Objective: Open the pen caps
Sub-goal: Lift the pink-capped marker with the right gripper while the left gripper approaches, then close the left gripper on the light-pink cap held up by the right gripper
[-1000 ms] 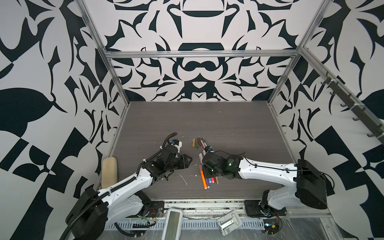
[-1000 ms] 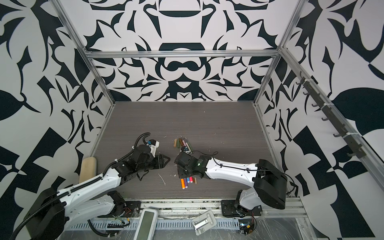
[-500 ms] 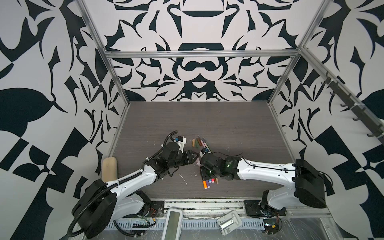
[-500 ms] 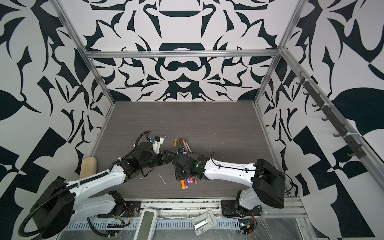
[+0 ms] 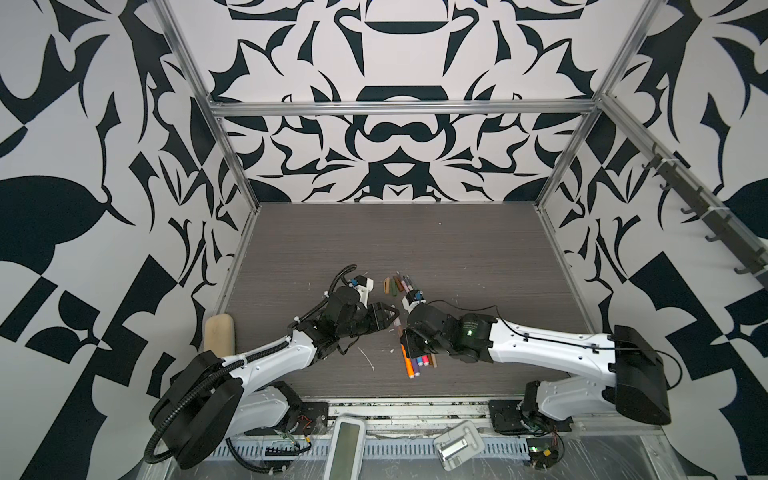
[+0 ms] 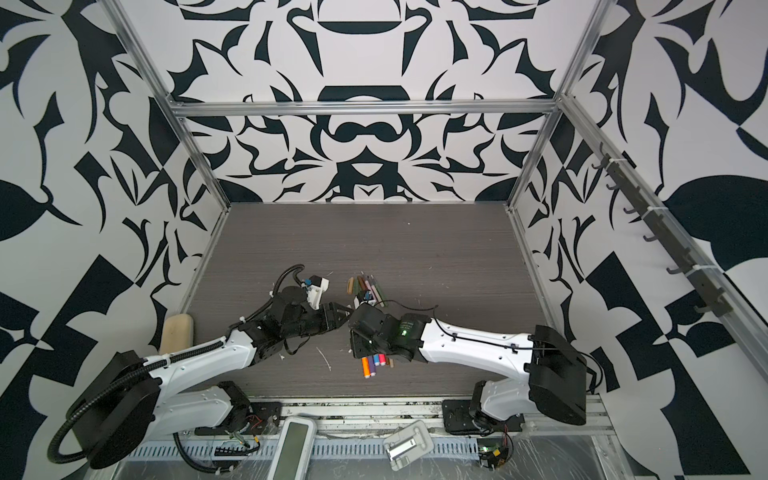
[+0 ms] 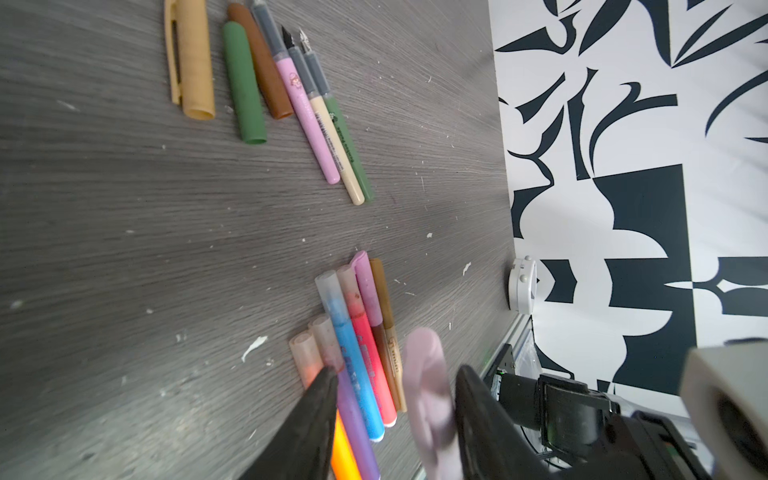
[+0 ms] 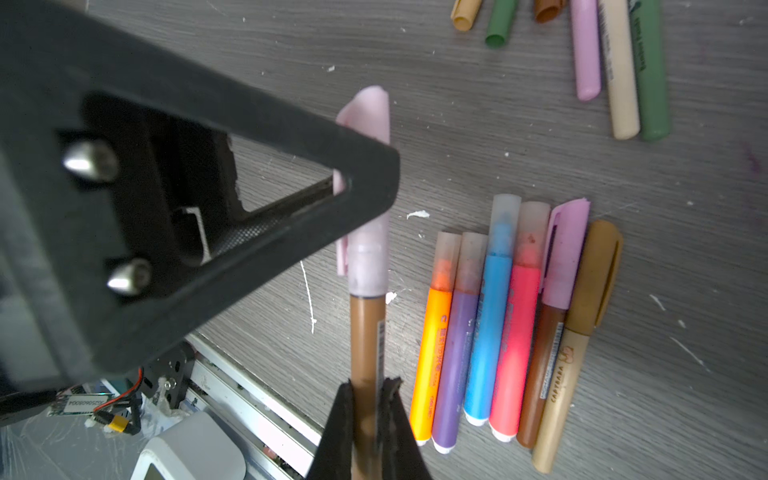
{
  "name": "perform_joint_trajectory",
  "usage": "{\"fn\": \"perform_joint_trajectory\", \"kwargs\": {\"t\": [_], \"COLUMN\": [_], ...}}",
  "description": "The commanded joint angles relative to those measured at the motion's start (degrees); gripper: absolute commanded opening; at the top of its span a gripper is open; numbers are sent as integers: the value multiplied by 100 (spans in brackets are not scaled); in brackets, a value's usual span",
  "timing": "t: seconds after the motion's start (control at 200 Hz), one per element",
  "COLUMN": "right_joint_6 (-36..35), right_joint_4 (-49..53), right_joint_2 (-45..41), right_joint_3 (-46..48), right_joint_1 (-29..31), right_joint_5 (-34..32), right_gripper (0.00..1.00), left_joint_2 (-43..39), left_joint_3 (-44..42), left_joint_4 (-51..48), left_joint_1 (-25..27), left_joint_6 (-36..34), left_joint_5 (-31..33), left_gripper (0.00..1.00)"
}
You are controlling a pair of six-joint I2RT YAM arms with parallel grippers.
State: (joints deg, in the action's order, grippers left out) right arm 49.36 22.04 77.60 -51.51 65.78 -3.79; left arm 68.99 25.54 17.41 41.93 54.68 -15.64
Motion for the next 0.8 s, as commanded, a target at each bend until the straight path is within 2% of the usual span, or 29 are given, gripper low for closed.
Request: {"fn": "perform_joint_trajectory", "kwargs": {"t": [0.0,0.12,0.295,0.34,0.395,0.46,0.53,0.64,0.695,0.795], "right_joint_6": [23,21,29,21,3,-9,-36,-39,-27,-88], "right_joint_4": [-142,-173,-123,-68,34,142,169,122,27,-521], "right_joint_2": [-150,-100,-105,-130,-161,-236,-368,-610,-732,-1055], "right_joint_3": [-7,-25,-46,-51,-68,-59,12,215,357,863], "right_joint_1": [95,170,199,195,197,200,201,193,199,197], "right_joint_5": [-175,-181,-275,-316,-387,-491,-586,-673,-931,-1144], "right_gripper": [6,6,6,8,18,35,43,46,46,46], "left_joint_2": [118,171,220,216,236,237,224,202,194,185], "left_joint_3": [-14,-10,-14,-12,-31,-57,-83,-128,-140,-146], "left_joint_4": [99,181,253,254,263,272,272,281,281,290], "left_joint_1": [17,12,17,17,16,15,17,17,17,17], "left_joint_6": [61,107,110,84,48,34,42,51,61,70], "left_joint_5": [-33,-96,-246,-268,-276,-286,-286,-260,-249,-246], "left_gripper": [47,41,14,7,0,0,0,0,0,0]}}
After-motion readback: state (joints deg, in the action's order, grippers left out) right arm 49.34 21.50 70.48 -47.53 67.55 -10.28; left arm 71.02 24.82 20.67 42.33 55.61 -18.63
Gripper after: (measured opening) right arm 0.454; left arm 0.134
